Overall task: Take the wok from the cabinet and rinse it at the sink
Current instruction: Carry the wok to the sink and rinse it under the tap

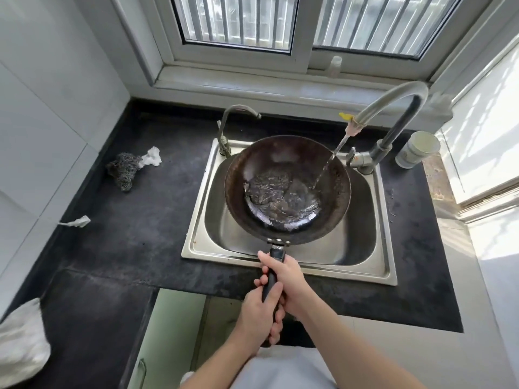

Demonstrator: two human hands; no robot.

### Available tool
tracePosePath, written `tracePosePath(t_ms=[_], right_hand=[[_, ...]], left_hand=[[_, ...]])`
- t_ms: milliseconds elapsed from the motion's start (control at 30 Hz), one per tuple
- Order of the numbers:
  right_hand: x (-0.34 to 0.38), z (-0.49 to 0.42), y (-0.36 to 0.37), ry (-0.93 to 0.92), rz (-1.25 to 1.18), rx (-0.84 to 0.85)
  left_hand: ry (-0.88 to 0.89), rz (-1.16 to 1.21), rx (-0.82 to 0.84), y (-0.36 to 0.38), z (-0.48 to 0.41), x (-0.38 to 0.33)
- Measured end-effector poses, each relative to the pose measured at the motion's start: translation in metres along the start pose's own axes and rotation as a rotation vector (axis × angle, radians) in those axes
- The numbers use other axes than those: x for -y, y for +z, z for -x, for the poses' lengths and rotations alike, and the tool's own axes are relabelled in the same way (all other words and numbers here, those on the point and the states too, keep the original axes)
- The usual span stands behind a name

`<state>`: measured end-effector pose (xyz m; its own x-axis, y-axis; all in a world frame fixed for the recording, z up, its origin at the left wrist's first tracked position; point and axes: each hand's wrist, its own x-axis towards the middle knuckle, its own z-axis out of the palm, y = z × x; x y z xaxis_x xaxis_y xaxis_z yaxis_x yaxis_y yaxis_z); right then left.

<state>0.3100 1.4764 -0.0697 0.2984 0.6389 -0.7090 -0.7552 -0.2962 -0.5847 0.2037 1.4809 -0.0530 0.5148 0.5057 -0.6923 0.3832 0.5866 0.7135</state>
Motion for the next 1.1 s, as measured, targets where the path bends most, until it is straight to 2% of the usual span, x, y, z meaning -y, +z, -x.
tracePosePath(t_ms=[200, 600, 1100], right_hand=[[0.019, -0.006, 0.01, -0.082, 0.097, -0.046], [0.038, -0.012, 0.01, -0.199, 0.27, -0.1], [0.011, -0.013, 0.015, -0.155, 0.206, 0.048]], left_hand=[[0.047, 0.01, 0.016, 0.001, -0.007, -0.012], [0.054, 0.112, 0.169, 0.004, -0.018, -0.029], [0.108, -0.05, 0.079, -0.018, -0.006, -0.016]])
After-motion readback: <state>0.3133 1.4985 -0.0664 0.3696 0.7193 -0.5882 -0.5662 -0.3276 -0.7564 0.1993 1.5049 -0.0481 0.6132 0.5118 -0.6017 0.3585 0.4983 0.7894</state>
